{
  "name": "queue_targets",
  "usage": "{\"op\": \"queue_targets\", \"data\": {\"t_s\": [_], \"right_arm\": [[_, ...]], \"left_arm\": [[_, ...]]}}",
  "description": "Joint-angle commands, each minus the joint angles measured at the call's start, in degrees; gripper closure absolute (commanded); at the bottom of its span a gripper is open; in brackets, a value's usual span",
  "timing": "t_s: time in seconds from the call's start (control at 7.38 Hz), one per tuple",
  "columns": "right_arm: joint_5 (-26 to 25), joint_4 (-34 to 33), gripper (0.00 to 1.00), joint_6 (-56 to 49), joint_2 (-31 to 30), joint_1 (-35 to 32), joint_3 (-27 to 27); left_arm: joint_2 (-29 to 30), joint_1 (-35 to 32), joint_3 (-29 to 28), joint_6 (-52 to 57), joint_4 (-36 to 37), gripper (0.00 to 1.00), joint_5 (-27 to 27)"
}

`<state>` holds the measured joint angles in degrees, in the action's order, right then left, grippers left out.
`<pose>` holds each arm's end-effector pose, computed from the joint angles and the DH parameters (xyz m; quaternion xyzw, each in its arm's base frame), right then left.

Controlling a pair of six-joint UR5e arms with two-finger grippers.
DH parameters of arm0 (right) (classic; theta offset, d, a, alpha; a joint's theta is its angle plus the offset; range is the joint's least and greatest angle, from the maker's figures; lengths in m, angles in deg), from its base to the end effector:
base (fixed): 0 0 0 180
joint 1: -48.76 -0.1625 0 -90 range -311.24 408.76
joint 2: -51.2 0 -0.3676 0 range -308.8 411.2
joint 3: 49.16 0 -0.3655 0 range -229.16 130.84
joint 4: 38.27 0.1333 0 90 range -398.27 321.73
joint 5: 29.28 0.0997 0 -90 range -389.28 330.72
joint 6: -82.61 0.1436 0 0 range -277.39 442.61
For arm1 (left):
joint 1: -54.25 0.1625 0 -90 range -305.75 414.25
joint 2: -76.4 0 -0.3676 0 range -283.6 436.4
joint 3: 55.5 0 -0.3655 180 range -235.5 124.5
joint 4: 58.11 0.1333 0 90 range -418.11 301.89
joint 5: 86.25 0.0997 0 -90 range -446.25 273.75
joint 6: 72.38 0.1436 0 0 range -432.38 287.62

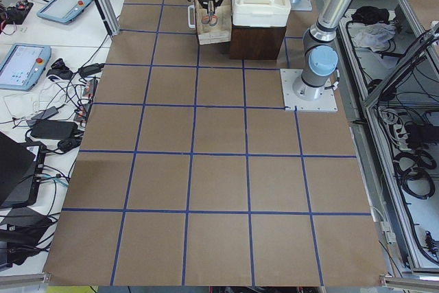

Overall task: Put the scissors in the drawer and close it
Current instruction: 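Carry the scissors with the right gripper over the open drawer, then lower the scissors into the drawer and open the right gripper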

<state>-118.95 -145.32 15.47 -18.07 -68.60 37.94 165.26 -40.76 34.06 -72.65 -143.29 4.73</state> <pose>0.3837 -0.4497 0.2494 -0.7343 0.6788 0.0054 0.0050 -0.1717 -0.4599 0.4085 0.0408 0.9976 -0.0562 0.0060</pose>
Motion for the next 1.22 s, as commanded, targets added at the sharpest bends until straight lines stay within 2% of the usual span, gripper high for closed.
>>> {"op": "queue_targets", "data": {"t_s": [0.0, 0.14, 0.27, 0.41, 0.54, 0.68, 1.08], "right_arm": [[-0.1, -1.1, 1.0, -2.5, 0.2, 0.4, 0.1], [-0.2, -1.1, 1.0, -2.6, 0.2, 0.6, 0.2], [-0.1, -1.1, 0.83, -2.6, 0.5, 0.6, 0.5], [0.4, -1.1, 0.31, -2.1, 0.5, 0.8, 0.7], [0.4, -1.2, 0.12, -1.9, 0.5, 0.8, 0.7], [-0.1, -3.9, 0.01, -1.7, 0.4, 1.1, 0.7], [0.6, -4.4, 0.01, 2.4, -4.7, 6.9, 0.3]], "left_arm": [[0.0, 0.0, 0.0, 0.0, 0.0, 0.0, 0.0], [0.0, 0.0, 0.0, 0.0, 0.0, 0.0, 0.0], [0.0, 0.0, 0.0, 0.0, 0.0, 0.0, 0.0], [0.0, 0.0, 0.0, 0.0, -0.1, 0.0, 0.0], [0.0, 0.0, 0.0, 0.0, 0.0, 0.0, 0.0], [0.0, 0.0, 0.0, 0.0, -0.1, 0.0, 0.1], [0.0, 0.0, 0.0, 0.0, -0.1, 0.0, 0.1]]}}
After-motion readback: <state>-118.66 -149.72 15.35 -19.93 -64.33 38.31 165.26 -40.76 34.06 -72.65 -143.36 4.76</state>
